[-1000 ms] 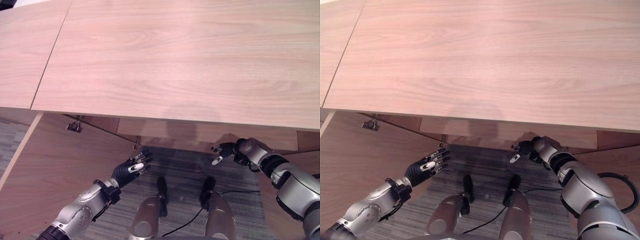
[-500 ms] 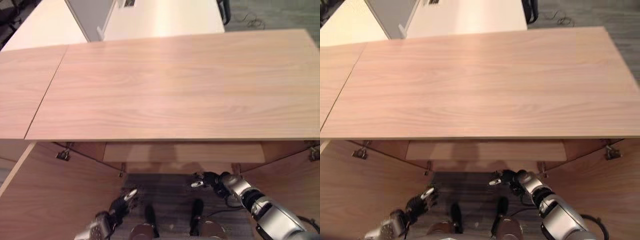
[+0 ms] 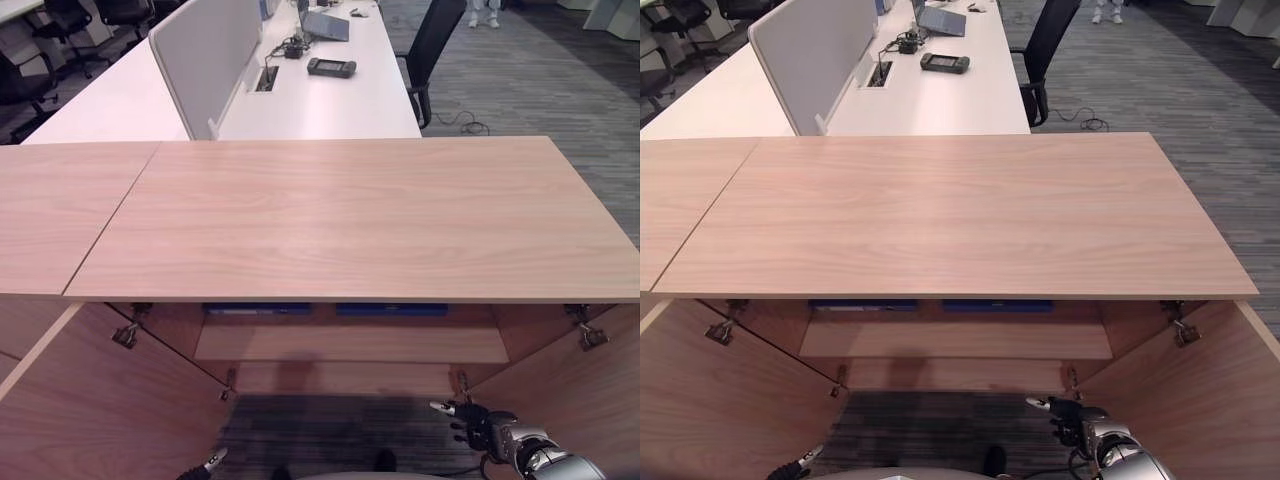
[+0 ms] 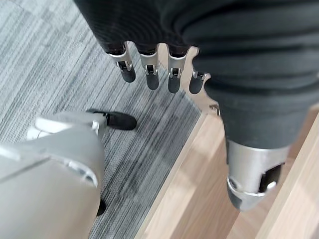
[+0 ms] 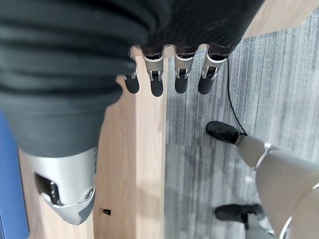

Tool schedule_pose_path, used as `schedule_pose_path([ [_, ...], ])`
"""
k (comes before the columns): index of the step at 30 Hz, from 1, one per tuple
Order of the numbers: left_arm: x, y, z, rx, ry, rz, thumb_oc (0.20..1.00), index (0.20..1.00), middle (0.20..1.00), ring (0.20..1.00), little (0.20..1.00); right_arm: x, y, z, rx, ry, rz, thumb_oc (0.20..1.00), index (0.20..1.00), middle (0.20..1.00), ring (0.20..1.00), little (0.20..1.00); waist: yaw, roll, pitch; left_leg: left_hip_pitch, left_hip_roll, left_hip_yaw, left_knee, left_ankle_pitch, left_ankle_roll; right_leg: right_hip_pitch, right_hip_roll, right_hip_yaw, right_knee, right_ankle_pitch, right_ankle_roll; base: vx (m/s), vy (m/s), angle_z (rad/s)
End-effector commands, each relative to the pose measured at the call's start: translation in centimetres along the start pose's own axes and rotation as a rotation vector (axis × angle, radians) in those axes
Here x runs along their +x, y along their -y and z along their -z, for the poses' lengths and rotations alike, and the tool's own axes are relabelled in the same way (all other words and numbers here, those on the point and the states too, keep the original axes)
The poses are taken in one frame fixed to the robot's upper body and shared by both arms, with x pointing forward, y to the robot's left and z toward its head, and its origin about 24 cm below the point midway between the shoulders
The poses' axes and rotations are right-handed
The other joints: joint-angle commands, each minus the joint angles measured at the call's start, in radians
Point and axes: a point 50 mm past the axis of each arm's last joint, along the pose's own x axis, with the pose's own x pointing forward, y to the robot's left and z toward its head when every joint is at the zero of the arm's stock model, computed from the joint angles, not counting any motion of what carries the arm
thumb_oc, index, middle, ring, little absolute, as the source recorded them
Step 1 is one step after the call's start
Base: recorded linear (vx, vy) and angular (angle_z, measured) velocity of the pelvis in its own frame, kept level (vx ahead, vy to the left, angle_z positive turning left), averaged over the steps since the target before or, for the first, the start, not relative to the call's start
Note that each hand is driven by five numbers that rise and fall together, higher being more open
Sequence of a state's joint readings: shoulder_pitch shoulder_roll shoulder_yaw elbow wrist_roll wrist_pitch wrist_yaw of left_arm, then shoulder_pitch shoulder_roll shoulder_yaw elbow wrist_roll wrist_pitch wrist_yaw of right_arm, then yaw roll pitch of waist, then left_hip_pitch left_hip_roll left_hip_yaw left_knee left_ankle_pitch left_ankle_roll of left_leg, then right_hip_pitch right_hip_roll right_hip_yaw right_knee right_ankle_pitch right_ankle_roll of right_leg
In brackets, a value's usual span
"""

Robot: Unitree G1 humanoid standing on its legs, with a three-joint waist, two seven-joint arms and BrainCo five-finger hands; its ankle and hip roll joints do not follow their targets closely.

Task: Put the empty folder in the office cabinet

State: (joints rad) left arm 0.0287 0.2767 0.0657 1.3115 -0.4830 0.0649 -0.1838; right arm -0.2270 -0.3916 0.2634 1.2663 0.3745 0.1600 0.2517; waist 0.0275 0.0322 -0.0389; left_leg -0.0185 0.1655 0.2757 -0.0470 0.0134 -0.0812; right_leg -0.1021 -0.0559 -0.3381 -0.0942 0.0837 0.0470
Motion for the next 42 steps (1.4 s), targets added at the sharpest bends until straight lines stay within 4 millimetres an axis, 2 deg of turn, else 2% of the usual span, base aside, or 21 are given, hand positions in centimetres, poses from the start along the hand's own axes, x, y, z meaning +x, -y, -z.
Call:
schedule_pose_path([
  [1, -0.1, -0.6, -0.7, 0.045, 0.012, -0.022, 1.000, 1.000, 1.000, 1.000, 1.000, 0.6, -1.8, -0.8, 0.088, 0.017, -0.025, 1.000, 1.000, 1.000, 1.000, 1.000, 0.001, -0.073, 0.007, -0.005, 0.036, -0.007, -0.040, 0.043, -0.066, 0.030, -0.037, 0.009, 0.007, -0.082, 0.109, 0.02, -0.002, -0.07],
  [6, 0.2, 0.5, -0.1, 0.084, -0.001, 0.006, 1.000, 1.000, 1.000, 1.000, 1.000, 0.8, -2.6, 1.3, 0.107, -0.037, -0.030, 1.000, 1.000, 1.000, 1.000, 1.000, -0.009, -0.077, -0.007, 0.013, 0.040, 0.001, -0.040, 0.035, -0.065, 0.041, -0.028, 0.021, 0.007, -0.087, 0.109, 0.03, -0.011, -0.10],
  [12, 0.1, 0.2, 0.7, 0.078, -0.030, -0.006, 1.000, 1.000, 1.000, 1.000, 1.000, 0.9, -3.2, 3.0, 0.135, -0.071, -0.027, 1.000, 1.000, 1.000, 1.000, 1.000, -0.021, -0.077, -0.016, 0.027, 0.051, 0.012, -0.040, 0.033, -0.069, 0.047, -0.013, 0.031, 0.007, -0.097, 0.104, 0.01, -0.028, -0.05],
  [19, -0.1, -0.5, 1.5, 0.052, -0.058, -0.034, 1.000, 1.000, 1.000, 1.000, 1.000, 0.8, -3.0, 3.9, 0.191, -0.087, -0.006, 1.000, 1.000, 1.000, 1.000, 1.000, -0.030, -0.077, -0.023, 0.027, 0.070, 0.020, -0.027, 0.037, -0.074, 0.047, 0.007, 0.042, 0.007, -0.106, 0.097, -0.01, -0.043, -0.10],
  [27, -0.1, -0.5, 2.0, 0.030, -0.073, -0.042, 1.000, 1.000, 1.000, 1.000, 1.000, 0.8, -3.0, 3.9, 0.228, -0.078, 0.017, 1.000, 1.000, 1.000, 1.000, 1.000, -0.044, -0.089, -0.014, 0.007, 0.107, 0.024, 0.043, 0.023, -0.083, 0.059, 0.035, 0.051, 0.007, -0.120, 0.078, -0.03, -0.059, -0.04],
  [37, -0.1, -0.1, 2.3, 0.036, -0.081, -0.039, 1.000, 1.000, 1.000, 1.000, 1.000, 0.9, -3.1, 4.3, 0.258, -0.079, 0.030, 1.000, 1.000, 1.000, 1.000, 1.000, -0.059, -0.078, -0.029, 0.020, 0.102, 0.037, 0.012, 0.032, -0.085, 0.053, 0.034, 0.063, 0.007, -0.111, 0.082, 0.00, 0.000, -0.06],
  [42, 0.0, 0.3, 2.2, 0.029, -0.072, -0.032, 1.000, 1.000, 1.000, 1.000, 1.000, 0.7, -3.0, 5.2, 0.264, -0.101, 0.045, 1.000, 1.000, 1.000, 1.000, 1.000, -0.066, -0.068, -0.032, 0.027, 0.103, 0.041, 0.007, 0.032, -0.086, 0.054, 0.036, 0.067, 0.007, -0.113, 0.085, 0.01, -0.009, -0.04],
])
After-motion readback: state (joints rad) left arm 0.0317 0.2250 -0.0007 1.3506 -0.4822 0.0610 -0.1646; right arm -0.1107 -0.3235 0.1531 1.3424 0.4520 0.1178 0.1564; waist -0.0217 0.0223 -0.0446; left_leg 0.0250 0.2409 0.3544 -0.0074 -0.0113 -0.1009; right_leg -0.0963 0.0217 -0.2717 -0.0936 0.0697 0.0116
